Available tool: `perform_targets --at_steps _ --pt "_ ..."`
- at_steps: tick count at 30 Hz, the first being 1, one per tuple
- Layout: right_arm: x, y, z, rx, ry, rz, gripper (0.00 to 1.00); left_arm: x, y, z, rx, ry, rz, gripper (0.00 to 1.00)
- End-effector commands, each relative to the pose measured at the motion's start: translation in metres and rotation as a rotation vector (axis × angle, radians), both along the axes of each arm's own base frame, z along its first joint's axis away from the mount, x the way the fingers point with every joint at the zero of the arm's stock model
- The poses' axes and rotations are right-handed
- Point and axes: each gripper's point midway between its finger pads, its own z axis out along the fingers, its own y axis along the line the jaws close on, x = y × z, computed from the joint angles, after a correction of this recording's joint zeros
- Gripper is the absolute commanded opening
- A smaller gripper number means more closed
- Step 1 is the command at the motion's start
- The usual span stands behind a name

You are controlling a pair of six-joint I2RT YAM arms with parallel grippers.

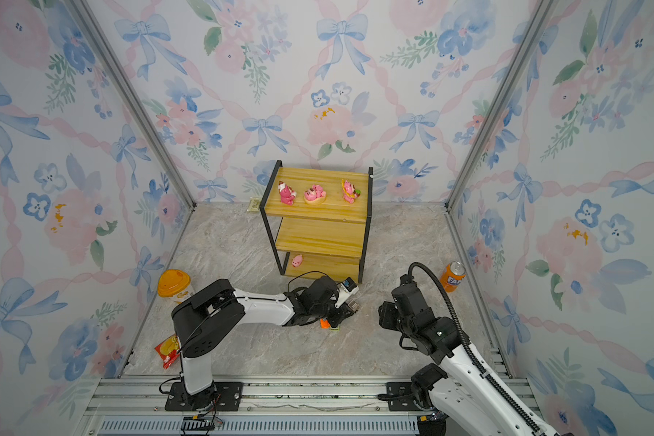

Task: Place and organize the plastic toys onto the shelf
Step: 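Close the left gripper on the green truck with grey roof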

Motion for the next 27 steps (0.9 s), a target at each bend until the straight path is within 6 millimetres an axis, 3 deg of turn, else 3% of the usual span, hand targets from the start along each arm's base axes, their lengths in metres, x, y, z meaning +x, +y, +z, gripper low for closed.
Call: perform_targets --at_steps 1,6,13,16,23,27 --pt "-0.003 -0.005 -0.001 -0.016 0.007 -0.005 0.48 -0.002 -0.001 -0.007 0.023 0.014 -0.002 0.25" --pt "-0.002 -0.007 -0.001 -0.018 0.008 -0.012 0.48 -0.001 0.002 -0.002 0.024 0.003 0.007 0.21" --pt "-0.001 -0.006 -0.002 -0.017 0.011 -0.013 0.48 -0.002 0.016 0.033 0.017 -0.038 0.037 0.19" --pt "-0.001 -0.007 -0.003 -0.017 0.013 -0.015 0.48 -0.004 0.024 0.054 0.000 -0.067 0.047 0.19" --pt "-0.001 -0.007 -0.003 -0.016 0.011 -0.016 0.48 0.000 0.038 0.128 -0.082 -0.189 0.089 0.21" --pt "-0.001 -0.007 -0.002 -0.013 0.008 -0.017 0.48 0.013 0.046 0.158 -0.099 -0.265 0.155 0.17"
